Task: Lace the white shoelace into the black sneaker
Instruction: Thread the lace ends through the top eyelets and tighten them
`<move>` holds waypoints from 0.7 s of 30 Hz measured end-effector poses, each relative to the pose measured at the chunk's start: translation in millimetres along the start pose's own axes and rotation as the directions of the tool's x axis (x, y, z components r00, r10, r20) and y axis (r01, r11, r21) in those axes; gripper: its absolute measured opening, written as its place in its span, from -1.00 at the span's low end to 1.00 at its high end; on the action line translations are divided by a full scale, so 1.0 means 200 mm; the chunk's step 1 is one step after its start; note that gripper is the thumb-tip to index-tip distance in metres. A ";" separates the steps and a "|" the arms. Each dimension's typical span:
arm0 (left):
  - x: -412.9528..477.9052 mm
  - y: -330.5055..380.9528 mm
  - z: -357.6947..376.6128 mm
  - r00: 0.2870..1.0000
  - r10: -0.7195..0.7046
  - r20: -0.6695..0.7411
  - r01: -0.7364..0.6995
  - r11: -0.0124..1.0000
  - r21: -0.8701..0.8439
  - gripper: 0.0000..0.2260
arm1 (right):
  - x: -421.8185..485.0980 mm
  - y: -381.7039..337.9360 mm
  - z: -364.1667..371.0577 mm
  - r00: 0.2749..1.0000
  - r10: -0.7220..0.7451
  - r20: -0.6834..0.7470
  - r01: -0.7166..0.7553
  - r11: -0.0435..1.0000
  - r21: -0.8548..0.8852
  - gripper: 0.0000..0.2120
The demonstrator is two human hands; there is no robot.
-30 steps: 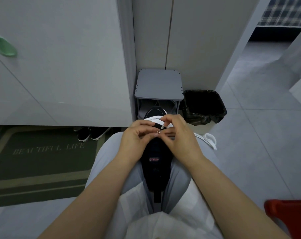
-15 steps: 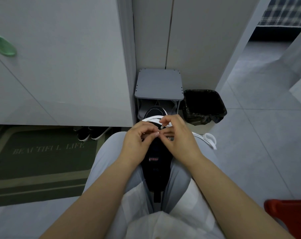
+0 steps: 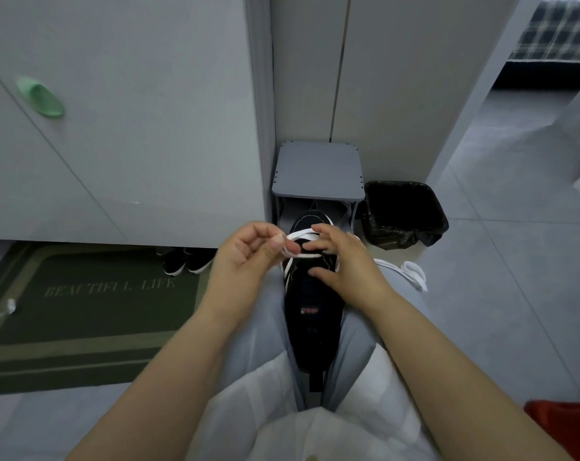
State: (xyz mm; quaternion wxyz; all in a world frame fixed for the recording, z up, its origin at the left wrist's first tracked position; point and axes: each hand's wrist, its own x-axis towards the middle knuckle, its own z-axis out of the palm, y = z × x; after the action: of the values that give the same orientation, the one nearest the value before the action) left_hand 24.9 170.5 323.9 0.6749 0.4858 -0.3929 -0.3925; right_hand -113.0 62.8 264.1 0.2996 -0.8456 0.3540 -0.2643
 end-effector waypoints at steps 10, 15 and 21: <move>0.04 -0.07 -0.17 0.901 -0.424 -0.093 0.421 0.801 0.425 -0.81 | -0.02 -0.01 -0.03 0.993 0.112 -0.025 -0.100 0.952 0.289 -0.53; 0.09 -0.07 -0.10 0.899 -0.433 0.062 0.131 0.403 0.906 -0.75 | 0.05 -0.04 -0.03 0.985 0.158 -0.063 -0.149 0.981 0.122 -0.78; 0.07 -0.03 -0.09 0.879 -0.392 0.272 -0.146 0.322 0.935 -0.75 | 0.12 -0.01 -0.02 0.966 0.258 -0.004 -0.257 0.961 -0.102 -0.87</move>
State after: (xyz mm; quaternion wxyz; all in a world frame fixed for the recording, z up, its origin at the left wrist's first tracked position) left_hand 44.8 162.5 315.5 0.1229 0.7073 -0.6513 -0.2458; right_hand -100.5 44.5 274.6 0.2894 -0.8077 0.4728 -0.2008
